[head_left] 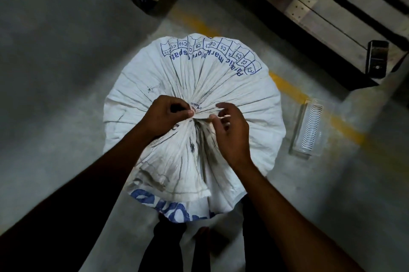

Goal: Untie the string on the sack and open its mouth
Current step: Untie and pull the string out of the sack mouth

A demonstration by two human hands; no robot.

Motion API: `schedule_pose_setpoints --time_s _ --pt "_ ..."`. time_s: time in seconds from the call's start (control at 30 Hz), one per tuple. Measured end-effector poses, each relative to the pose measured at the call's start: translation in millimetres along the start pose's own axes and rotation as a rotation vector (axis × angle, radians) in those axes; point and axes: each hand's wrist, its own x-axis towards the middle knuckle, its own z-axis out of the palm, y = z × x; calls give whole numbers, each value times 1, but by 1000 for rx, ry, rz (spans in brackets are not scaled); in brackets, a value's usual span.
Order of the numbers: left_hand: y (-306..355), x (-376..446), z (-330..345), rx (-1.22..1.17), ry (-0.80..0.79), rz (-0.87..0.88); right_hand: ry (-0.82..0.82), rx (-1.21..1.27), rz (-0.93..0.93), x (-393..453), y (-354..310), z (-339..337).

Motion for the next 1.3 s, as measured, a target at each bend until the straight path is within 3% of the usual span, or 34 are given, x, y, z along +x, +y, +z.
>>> schedule_pose_setpoints --time_s 0.1,0.17,0.7,0.9,1.07,1.3 --pt "-9 -3 0 -114 77 -29 169 203 235 -9 -5 24" --pt "-12 -2 3 -151 99 -22 134 178 295 -15 -5 40" --pt "-36 -4 5 -245 213 36 135 277 328 -27 -3 83" --pt "-36 1 7 -285 187 25 96 355 495 -14 -2 76" --pt "-41 0 5 -291 187 19 42 305 507 -13 -1 79" --pt "-56 -7 25 -381 383 -46 6 215 411 -13 5 85"
